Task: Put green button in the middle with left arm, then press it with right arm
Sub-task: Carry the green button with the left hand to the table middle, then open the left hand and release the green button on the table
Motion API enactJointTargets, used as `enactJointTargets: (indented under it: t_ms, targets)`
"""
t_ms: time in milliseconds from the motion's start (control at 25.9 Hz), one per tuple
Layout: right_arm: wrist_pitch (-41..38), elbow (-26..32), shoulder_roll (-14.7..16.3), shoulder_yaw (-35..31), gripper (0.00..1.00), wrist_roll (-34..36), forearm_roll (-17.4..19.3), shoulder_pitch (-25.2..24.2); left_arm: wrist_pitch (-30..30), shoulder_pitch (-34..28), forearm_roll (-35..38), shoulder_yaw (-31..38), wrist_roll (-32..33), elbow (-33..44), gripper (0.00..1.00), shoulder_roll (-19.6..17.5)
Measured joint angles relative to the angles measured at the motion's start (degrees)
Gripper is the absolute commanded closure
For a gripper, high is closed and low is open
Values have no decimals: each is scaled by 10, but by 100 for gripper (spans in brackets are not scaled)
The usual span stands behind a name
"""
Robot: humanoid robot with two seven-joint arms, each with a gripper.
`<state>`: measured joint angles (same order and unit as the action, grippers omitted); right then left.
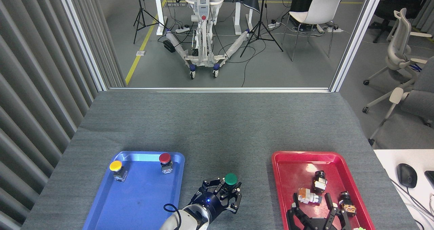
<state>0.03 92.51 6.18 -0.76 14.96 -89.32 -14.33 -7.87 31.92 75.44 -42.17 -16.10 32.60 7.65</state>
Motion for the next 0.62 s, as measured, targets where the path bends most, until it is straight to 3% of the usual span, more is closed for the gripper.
enactJointTargets:
  t_ms: [425, 541, 619]
  targets:
    - [-1, -2, -7, 9, 15, 0, 0, 2, 4, -25, -4, 20, -1, 71, 1, 0]
    - [-1, -4, -8, 15, 26, 1, 0, 7, 11, -78, -2, 52, 10, 173, 1, -20]
    - [-1, -9, -10, 23, 48, 2, 0, 15, 35, -144, 3, 89, 19, 287, 1, -52]
